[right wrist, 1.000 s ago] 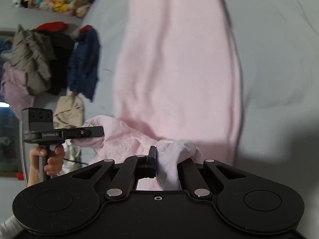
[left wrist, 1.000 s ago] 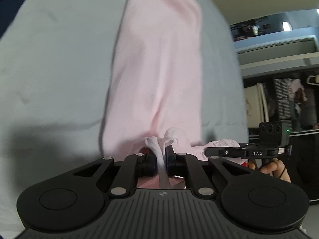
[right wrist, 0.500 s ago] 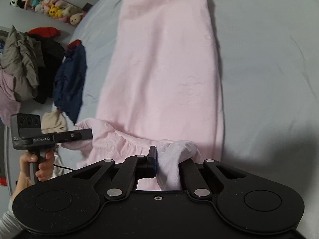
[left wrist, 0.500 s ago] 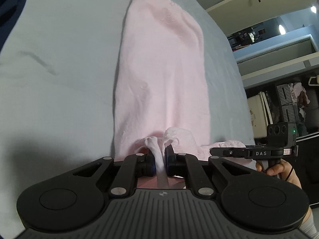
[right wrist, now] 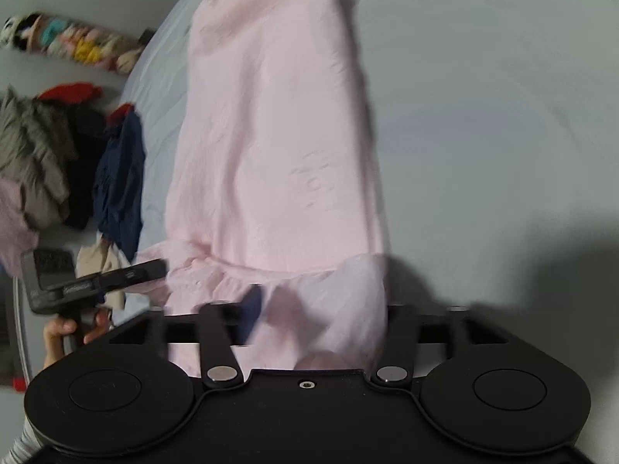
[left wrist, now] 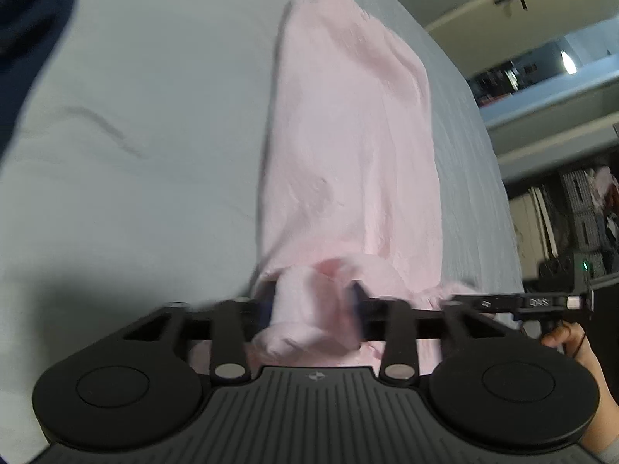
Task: Fold clothes
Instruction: 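Open both grippers and withdraw from the folded pants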
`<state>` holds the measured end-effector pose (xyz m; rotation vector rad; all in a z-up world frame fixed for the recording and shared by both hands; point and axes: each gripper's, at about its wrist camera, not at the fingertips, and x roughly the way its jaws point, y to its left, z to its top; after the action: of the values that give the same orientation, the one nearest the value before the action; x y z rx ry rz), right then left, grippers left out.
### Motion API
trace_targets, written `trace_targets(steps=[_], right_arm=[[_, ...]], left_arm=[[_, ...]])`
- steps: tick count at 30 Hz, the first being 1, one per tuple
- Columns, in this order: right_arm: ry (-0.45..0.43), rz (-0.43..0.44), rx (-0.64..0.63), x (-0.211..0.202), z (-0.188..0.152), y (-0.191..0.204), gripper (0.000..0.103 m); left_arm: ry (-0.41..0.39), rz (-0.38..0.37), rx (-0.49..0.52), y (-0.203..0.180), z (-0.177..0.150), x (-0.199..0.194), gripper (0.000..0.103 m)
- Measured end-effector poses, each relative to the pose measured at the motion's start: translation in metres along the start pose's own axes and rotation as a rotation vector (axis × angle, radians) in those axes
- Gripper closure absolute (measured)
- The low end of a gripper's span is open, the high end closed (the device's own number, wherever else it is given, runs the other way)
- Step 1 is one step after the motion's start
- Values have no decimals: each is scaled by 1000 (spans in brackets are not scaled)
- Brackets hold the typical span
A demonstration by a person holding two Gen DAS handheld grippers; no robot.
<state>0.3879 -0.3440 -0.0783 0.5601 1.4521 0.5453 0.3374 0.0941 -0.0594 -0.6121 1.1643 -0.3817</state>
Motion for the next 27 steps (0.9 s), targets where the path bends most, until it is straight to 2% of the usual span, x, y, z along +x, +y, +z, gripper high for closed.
trace_targets(steps=[4,10,12,17,21,24,27], right_arm=[[-52,-33,-2,-20,-8,1,48],[-120,-189,-240,-45,-40,39,46],[-111,-200,-289,-49,-57,49,46],[-71,-110,-255,-56,-87,48,46],[21,-73,-221,-45,-114,35,46],[83,-54,-175,-34,-132,22,46],[108,-58,-159,-27,-146,15,46]], left_arm=[[-43,10,-25,7,2,-24,53],[-44,95,169,-26,-20,-49,53],[-25,116,228,-37,-37,-57,53],[35,49,233,-44,-73,-69,53],[102,-8,195,-35,-102,-66,53],[130,-6,173,-30,-117,-56,53],[148,-14,144,-23,-134,-50,53]])
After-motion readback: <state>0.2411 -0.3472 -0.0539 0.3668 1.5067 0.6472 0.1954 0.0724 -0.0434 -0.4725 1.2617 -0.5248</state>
